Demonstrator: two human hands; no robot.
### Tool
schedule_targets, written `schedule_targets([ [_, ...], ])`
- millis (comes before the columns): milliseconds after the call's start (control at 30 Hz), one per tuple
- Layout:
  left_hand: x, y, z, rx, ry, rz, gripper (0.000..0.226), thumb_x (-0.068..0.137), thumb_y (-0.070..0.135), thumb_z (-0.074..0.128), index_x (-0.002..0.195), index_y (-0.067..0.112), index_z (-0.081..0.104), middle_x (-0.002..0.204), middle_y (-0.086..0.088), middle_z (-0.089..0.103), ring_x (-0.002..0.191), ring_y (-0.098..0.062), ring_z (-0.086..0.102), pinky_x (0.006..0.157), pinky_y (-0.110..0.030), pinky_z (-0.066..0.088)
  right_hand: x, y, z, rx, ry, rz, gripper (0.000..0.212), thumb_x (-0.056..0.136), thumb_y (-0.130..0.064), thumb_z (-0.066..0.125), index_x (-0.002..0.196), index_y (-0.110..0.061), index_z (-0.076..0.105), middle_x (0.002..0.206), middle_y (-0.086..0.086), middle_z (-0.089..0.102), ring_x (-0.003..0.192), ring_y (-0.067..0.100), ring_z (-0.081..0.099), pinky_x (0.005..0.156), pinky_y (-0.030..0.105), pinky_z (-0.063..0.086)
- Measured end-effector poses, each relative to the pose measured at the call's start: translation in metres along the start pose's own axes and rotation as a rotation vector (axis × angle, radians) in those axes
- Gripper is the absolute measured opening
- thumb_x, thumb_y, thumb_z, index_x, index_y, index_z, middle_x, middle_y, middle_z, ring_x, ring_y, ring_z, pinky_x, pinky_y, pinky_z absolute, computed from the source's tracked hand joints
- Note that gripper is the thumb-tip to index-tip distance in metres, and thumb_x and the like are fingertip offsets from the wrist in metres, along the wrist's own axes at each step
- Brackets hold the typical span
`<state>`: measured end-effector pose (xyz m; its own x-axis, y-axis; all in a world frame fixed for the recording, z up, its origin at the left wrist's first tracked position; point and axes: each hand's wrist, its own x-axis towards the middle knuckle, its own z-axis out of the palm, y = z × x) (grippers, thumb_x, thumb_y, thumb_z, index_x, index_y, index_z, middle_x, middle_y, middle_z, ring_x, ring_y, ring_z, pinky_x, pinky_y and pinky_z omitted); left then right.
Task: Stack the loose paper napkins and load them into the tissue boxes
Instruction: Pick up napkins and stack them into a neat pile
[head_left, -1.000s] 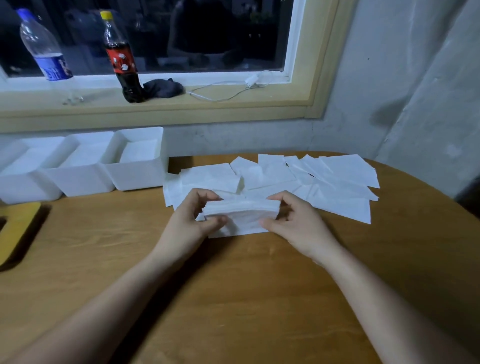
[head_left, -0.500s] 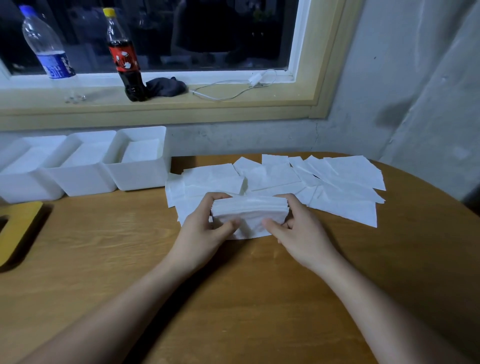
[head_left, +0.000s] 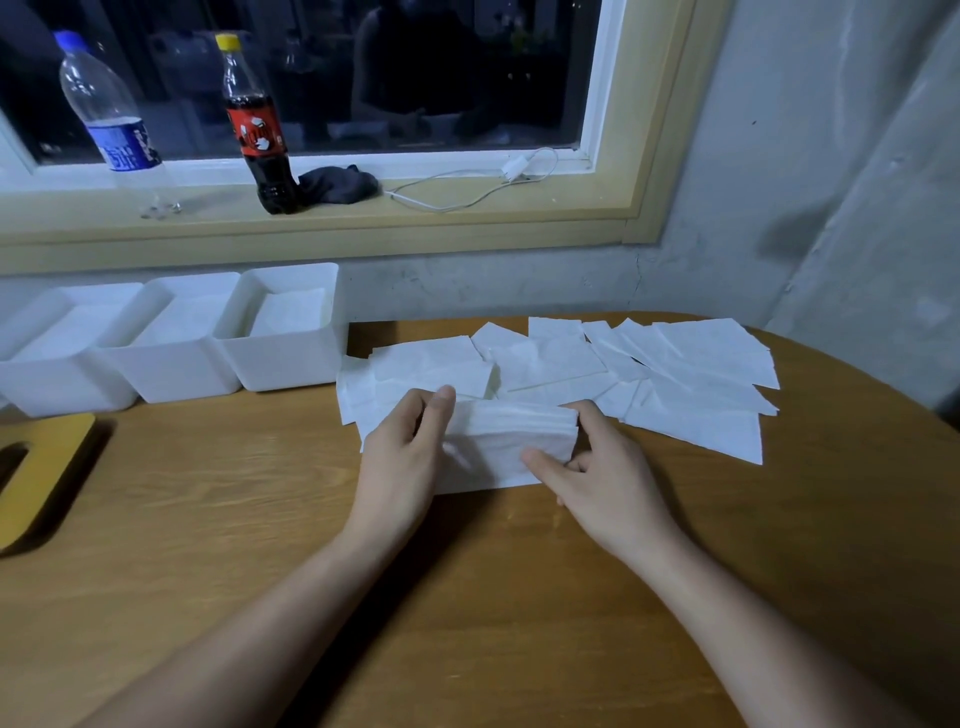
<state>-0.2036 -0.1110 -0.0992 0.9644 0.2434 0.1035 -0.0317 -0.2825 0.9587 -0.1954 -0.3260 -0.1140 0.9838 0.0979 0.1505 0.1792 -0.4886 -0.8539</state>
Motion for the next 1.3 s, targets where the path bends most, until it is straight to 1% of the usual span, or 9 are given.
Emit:
schedule_targets([
  [100, 0.002, 0.004, 0.004, -0.013, 0.01, -0.043, 0.054, 0.106, 0.056, 0.057, 0.074, 0.016, 0.043, 0.066, 0.011, 0.042, 0.066, -0.012, 0.041, 0.065, -0.034, 0.034, -0.001, -0.004, 0.001, 0.001, -0.007, -0.01, 0.029, 0.094, -0.039, 0.08, 0.11, -0.036, 0.056, 0.06, 0.0, 0.067, 0.055, 0.023, 0.064, 0.053, 0.033, 0.047],
  [267, 0.006, 0.001, 0.007, -0.044, 0.045, -0.075, 0.05, 0.108, 0.046, 0.055, 0.08, 0.006, 0.041, 0.066, 0.006, 0.042, 0.063, -0.012, 0.04, 0.067, -0.038, 0.034, 0.001, 0.002, 0.002, -0.042, 0.0, 0.015, 0.035, 0.093, -0.049, 0.077, 0.113, -0.031, 0.054, 0.064, 0.016, 0.064, 0.066, 0.038, 0.066, 0.063, 0.049, 0.053],
  [400, 0.006, 0.003, 0.001, -0.07, -0.007, -0.018, 0.045, 0.105, 0.058, 0.058, 0.085, 0.018, 0.059, 0.074, 0.009, 0.055, 0.071, -0.009, 0.05, 0.075, -0.036, 0.041, 0.001, 0.003, 0.0, -0.042, -0.005, 0.0, 0.026, 0.097, -0.048, 0.075, 0.106, -0.041, 0.051, 0.067, 0.014, 0.067, 0.066, 0.035, 0.067, 0.064, 0.049, 0.054],
  [467, 0.01, 0.003, -0.008, 0.054, -0.07, 0.059, 0.03, 0.097, 0.059, 0.07, 0.103, 0.029, 0.066, 0.088, 0.017, 0.067, 0.082, -0.007, 0.06, 0.078, -0.032, 0.046, 0.003, 0.005, -0.001, -0.035, 0.003, -0.007, 0.03, 0.097, -0.048, 0.074, 0.099, -0.024, 0.057, 0.069, 0.015, 0.063, 0.065, 0.036, 0.065, 0.063, 0.053, 0.054],
  [633, 0.029, 0.021, -0.032, 0.487, -0.323, 0.296, 0.053, 0.077, 0.064, 0.088, 0.12, 0.044, 0.065, 0.109, 0.025, 0.065, 0.116, 0.0, 0.059, 0.098, -0.028, 0.049, 0.01, -0.011, -0.007, -0.075, -0.056, -0.045, 0.037, 0.096, -0.051, 0.073, 0.092, -0.017, 0.059, 0.069, 0.013, 0.062, 0.066, 0.034, 0.062, 0.066, 0.052, 0.054],
  [900, 0.064, 0.057, -0.067, 0.636, -0.339, 0.494, 0.017, 0.086, 0.046, 0.084, 0.094, 0.034, 0.073, 0.092, 0.018, 0.071, 0.097, -0.006, 0.061, 0.083, -0.035, 0.054, 0.046, -0.067, -0.005, -0.08, -0.145, -0.15, 0.044, 0.093, -0.045, 0.079, 0.084, -0.014, 0.049, 0.053, -0.003, 0.034, 0.055, 0.019, 0.031, 0.057, 0.035, 0.028],
  [1133, 0.09, 0.077, -0.127, 0.621, -0.292, 0.388, 0.014, 0.091, 0.04, 0.085, 0.089, 0.03, 0.075, 0.084, 0.012, 0.076, 0.083, -0.009, 0.07, 0.074, -0.035, 0.057, 0.097, -0.12, 0.013, -0.189, -0.229, -0.265, 0.031, 0.088, -0.049, 0.084, 0.081, -0.024, 0.067, 0.064, -0.017, 0.056, 0.056, 0.004, 0.048, 0.053, 0.021, 0.03],
  [1200, 0.098, 0.078, -0.147, 0.511, -0.258, 0.293, 0.014, 0.091, 0.037, 0.086, 0.089, 0.027, 0.077, 0.086, 0.011, 0.078, 0.082, -0.008, 0.073, 0.072, -0.031, 0.058, 0.114, -0.128, 0.022, -0.147, -0.303, -0.207, 0.03, 0.085, -0.051, 0.086, 0.09, -0.024, 0.074, 0.071, -0.015, 0.065, 0.062, 0.004, 0.056, 0.06, 0.027, 0.043],
  [1300, 0.115, 0.074, -0.174, 0.331, -0.168, 0.171, 0.021, 0.089, 0.041, 0.087, 0.089, 0.022, 0.079, 0.088, 0.005, 0.08, 0.08, -0.014, 0.074, 0.075, -0.032, 0.054, 0.135, -0.138, 0.045, 0.095, -0.403, -0.093, 0.022, 0.087, -0.038, 0.088, 0.104, -0.026, 0.081, 0.099, -0.012, 0.081, 0.093, 0.006, 0.075, 0.092, 0.035, 0.058],
])
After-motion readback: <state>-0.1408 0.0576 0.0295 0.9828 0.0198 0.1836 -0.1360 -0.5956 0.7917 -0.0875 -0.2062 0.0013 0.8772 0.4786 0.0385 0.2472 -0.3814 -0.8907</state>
